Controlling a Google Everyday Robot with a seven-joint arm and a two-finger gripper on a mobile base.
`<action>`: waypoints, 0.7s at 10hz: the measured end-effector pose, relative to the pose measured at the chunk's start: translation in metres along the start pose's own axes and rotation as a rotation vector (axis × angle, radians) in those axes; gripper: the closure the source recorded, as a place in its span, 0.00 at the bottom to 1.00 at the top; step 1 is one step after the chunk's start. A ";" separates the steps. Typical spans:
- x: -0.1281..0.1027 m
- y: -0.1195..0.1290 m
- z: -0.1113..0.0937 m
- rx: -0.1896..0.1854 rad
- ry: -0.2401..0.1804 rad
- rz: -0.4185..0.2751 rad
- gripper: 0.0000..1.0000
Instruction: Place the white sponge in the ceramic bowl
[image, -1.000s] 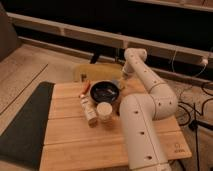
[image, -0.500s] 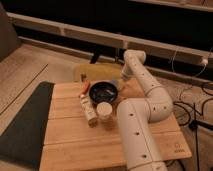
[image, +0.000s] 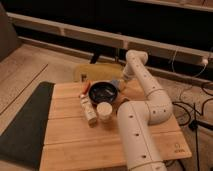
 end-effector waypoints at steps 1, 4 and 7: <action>0.002 -0.001 -0.002 0.001 -0.004 0.006 1.00; -0.002 -0.032 -0.043 0.127 -0.018 0.011 1.00; -0.019 -0.044 -0.094 0.206 -0.065 0.006 1.00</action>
